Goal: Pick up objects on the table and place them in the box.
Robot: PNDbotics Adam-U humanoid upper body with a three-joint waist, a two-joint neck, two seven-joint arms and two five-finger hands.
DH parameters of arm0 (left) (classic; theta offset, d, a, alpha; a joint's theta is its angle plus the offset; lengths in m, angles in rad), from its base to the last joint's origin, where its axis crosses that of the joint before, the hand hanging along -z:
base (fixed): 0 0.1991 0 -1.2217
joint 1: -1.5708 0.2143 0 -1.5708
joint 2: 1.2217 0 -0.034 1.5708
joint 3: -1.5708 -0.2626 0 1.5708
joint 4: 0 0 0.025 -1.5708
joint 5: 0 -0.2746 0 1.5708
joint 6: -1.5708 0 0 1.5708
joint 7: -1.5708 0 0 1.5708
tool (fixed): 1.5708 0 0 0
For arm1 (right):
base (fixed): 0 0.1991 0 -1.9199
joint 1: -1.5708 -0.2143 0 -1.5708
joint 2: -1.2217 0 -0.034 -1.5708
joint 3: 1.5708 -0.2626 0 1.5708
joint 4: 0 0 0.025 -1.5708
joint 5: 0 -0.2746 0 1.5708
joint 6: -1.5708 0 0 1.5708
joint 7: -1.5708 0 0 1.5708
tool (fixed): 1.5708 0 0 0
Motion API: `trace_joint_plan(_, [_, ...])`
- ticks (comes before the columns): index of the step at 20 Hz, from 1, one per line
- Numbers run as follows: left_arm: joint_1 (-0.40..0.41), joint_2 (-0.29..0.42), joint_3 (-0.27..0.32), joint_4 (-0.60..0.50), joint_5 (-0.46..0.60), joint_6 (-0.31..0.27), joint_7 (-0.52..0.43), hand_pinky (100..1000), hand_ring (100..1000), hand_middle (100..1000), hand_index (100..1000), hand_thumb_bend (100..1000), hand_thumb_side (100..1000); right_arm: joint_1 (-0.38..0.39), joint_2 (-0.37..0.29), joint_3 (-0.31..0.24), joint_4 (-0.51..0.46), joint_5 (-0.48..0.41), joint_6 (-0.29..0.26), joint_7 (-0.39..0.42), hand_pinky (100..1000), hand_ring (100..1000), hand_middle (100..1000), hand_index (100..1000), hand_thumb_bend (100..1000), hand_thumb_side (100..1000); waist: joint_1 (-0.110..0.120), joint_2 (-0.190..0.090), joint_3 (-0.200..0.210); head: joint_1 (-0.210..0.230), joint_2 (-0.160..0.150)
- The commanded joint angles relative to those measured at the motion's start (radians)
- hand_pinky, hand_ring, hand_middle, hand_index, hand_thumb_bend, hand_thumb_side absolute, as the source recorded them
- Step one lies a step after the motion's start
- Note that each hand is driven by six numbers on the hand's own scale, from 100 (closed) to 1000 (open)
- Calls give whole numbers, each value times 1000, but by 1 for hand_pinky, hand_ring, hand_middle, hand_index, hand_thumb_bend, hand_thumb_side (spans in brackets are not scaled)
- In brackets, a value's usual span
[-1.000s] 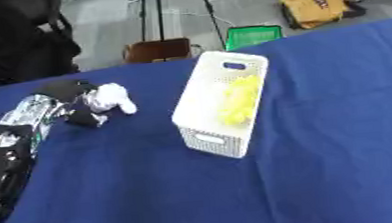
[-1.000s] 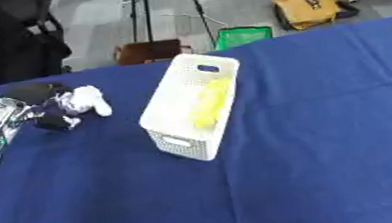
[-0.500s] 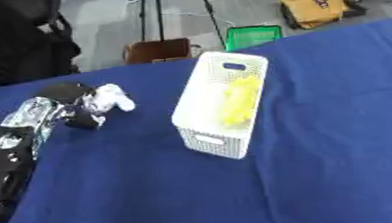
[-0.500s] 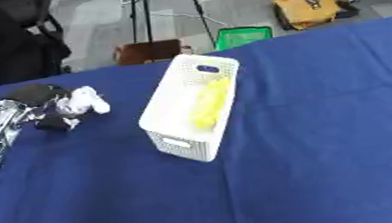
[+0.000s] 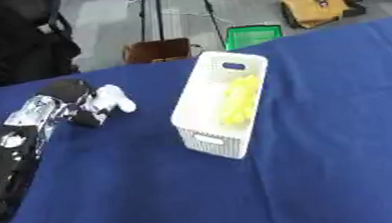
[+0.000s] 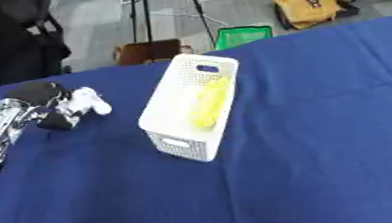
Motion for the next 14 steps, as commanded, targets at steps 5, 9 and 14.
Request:
trace_joint_plan(5, [-13,8,6,8,-28,-6,11,639,696,707,782,259,666,-16,-25,-8,-16,-6,-22,-21,769,753,638,735,100,817,-3,-13,-3,4,-15])
trace_joint_plan(9, [-11,3,9,20,-21,-19,-20,694,766,792,902,397,734,-17,-25,-10,-16,-6,-22,-21,769,753,638,733,100,817,-2,-11,-5,4,-16])
trace_joint_plan(14, [-15,-1,10,18,-12,-22,-60,692,759,780,884,399,722,-18,-27,-10,-16,-6,-23,-21,769,753,638,732,100,815,0,-8,-9,6,-21])
